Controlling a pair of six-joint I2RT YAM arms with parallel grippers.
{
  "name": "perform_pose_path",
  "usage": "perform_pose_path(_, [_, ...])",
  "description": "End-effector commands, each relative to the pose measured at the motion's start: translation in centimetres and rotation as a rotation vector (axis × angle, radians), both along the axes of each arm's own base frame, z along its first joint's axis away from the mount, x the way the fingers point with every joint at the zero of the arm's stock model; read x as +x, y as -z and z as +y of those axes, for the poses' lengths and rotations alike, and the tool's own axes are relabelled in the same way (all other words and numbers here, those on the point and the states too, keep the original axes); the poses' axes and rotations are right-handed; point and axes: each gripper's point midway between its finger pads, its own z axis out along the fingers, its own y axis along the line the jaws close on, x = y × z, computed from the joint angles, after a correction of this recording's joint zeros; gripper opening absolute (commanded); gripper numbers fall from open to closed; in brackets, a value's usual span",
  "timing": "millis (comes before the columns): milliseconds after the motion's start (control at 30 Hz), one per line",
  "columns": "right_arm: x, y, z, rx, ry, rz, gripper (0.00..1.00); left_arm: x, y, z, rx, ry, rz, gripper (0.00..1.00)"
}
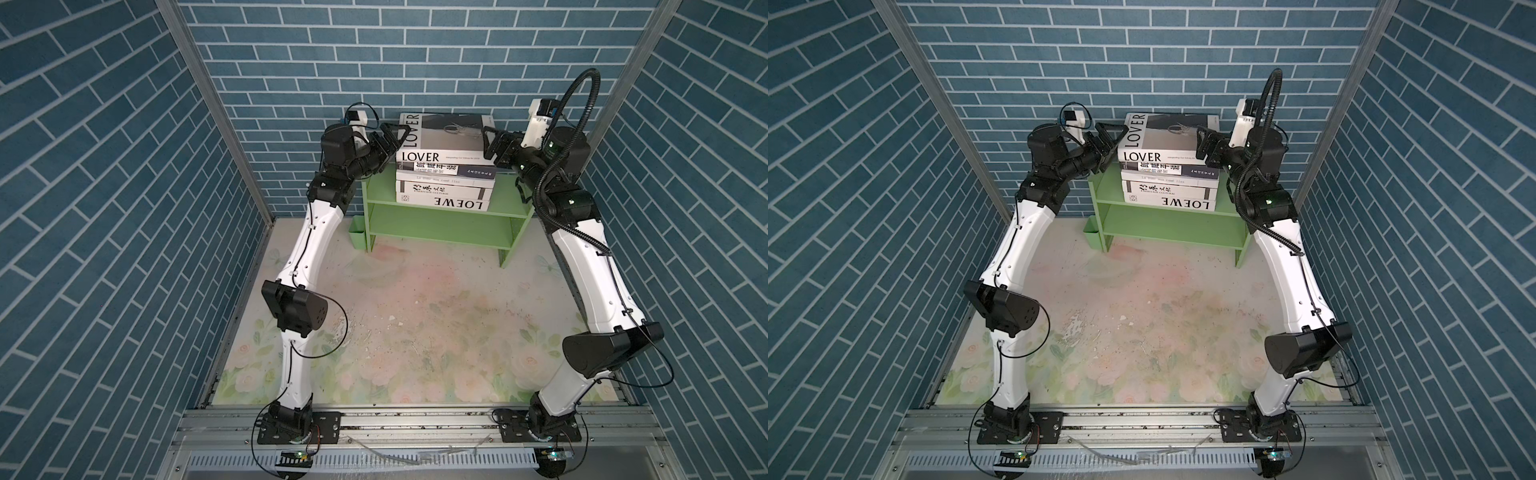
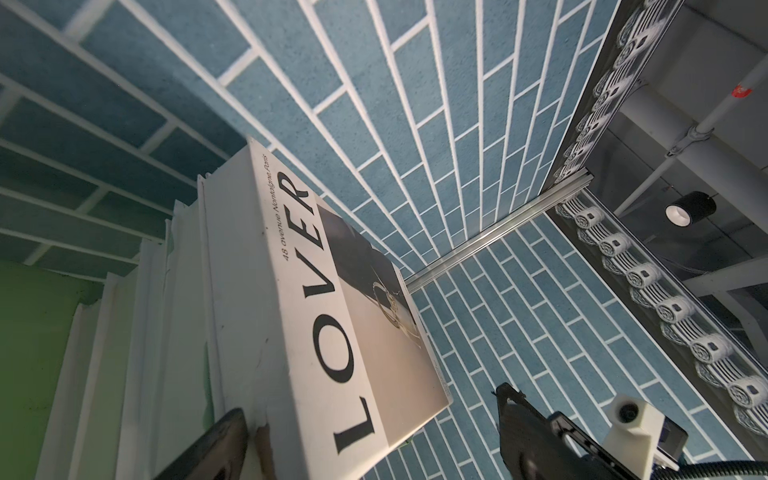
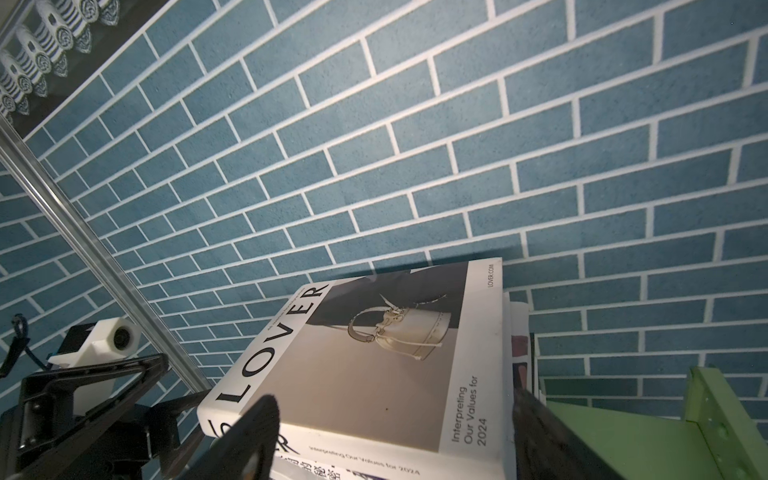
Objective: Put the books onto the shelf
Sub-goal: 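Push the booklet's edges with both grippers to square it on the stack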
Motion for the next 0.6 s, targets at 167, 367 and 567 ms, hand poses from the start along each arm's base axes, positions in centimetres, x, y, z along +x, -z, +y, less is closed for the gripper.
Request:
perform_pose_path(167, [2.0, 3.7, -0.2, -0.051, 0.030, 0.129, 0.88, -1.3, -2.1, -0.2, -0.020, 0.026, -0.061, 0.97])
perform_pose_path(367, [2.2, 4.0, 0.5, -0.062, -0.013, 0.131, 0.88, -1.2, -2.4, -0.4, -0.041, 0.034, -0.068, 0.97])
perform_pose_path(567, [2.1, 4.1, -0.2, -0.077, 0.012, 0.120, 0.89, -1.1, -2.4, -0.5, -0.041, 0.041, -0.073, 0.97])
